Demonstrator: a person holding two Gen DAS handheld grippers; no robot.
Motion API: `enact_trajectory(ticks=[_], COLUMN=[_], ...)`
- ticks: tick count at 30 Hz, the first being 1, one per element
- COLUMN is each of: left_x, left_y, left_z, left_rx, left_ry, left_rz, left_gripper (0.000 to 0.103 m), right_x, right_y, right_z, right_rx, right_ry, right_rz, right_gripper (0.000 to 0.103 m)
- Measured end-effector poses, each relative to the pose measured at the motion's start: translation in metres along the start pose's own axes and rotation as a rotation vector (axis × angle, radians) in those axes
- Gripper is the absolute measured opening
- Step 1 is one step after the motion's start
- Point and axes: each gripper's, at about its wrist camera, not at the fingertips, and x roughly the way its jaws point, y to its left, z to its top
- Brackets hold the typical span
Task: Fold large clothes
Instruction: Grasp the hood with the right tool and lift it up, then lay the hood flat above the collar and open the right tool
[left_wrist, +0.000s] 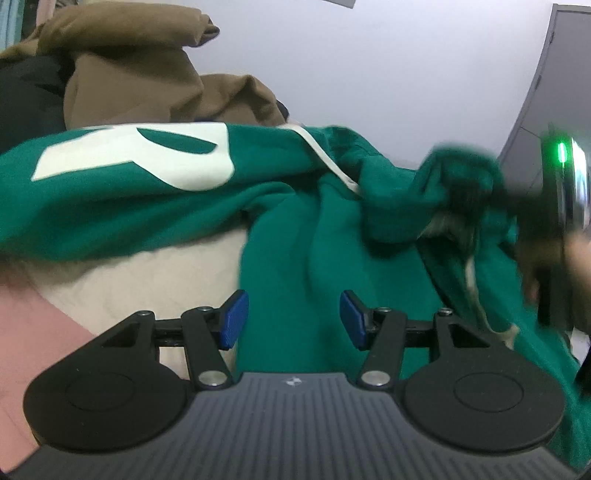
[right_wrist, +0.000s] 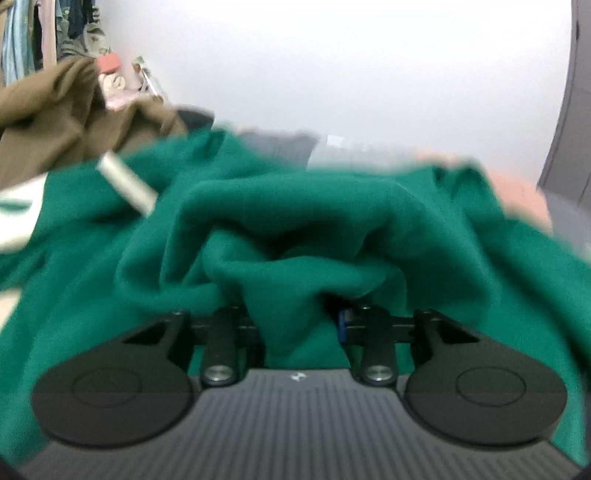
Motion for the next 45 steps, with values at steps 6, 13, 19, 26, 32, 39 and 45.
enact_trajectory(ticks=[6, 13, 19, 26, 32, 39, 45], left_x=[0.025, 0.068, 0.083, 0.084, 0.074, 0.040, -0.010], left_y=[0.021, 0.041, 0.045, 0.048, 0.046, 0.034, 0.018], left_z=[0.007, 0.004, 0.002, -0.001, 0.002, 0.002, -0.005], left_rx=[-0.063, -0.129, -0.133, -0.144, -0.142, -0.104, -0.071], left_ry=[-0.014, 0.007, -0.040, -0.046, -0.044, -0.069, -0.089], left_rz=[-0.006, -0.024, -0.041, -0.058, -0.058, -0.050, -0.061], left_gripper=[0.061, 0.061, 0.061, 0.061, 0.061, 0.061, 0.061], right_x=[0.034, 0.104, 0.177, 0.183, 0.126, 0.022, -0.080], right_y=[-0.021, -0.049, -0.070, -0.081, -0.079, -0.074, -0.073], right_z=[0.125, 0.215, 0.196, 0.155, 0.128, 0.081, 0.023], right_rx=[-0.027, 0.023, 0.108, 0.152, 0.175, 0.192, 0.187], right_ry=[-0.169, -0.295, -0.195, -0.170, -0.141, -0.119, -0.109], right_rz=[-0.081, -0.217, -0.225, -0.160, -0.109, -0.061, -0.044], right_gripper=[0.033, 0.033, 0.042, 0.074, 0.074, 0.074, 0.074])
